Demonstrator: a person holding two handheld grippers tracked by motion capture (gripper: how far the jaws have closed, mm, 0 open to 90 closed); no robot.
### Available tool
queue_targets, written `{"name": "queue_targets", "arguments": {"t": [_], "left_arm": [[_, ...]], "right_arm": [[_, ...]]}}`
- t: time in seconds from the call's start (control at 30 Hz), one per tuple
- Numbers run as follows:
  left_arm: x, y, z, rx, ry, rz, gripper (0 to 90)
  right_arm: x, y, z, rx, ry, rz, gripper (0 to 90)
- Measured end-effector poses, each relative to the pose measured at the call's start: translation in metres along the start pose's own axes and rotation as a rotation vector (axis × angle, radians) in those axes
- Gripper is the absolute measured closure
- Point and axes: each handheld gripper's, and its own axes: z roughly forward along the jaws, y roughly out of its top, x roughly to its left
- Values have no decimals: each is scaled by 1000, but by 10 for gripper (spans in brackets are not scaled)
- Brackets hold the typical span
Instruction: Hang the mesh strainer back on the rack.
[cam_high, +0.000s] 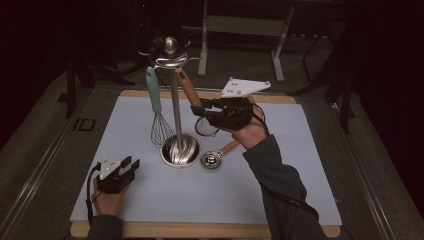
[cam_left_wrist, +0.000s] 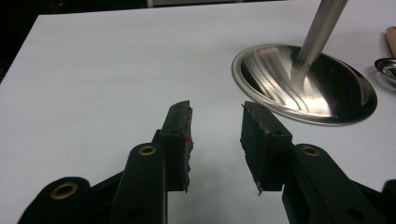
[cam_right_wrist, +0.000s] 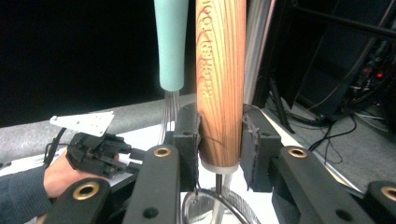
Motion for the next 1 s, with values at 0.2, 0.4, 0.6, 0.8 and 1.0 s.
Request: {"name": "queue_targets", "arguments": {"t": [0.2, 0.4, 0.6, 0.8, 1.0], "left_arm": [[1, 0, 0, 3, 0, 0, 629], [1, 0, 0, 4, -1, -6, 627], [1, 0, 0, 2, 0, -8, 621], [2, -1, -2, -15, -8, -16, 613], [1, -1, -2, -16, -4, -12, 613]], "right_arm": [[4, 1, 10, 42, -29, -34, 645], [4, -5, 7, 88, -42, -49, 622], [-2, -17, 1, 177, -74, -71, 619], [-7, -32, 5, 326, -131, -122, 608], [-10, -45, 11, 400, -200, -147, 593]]}}
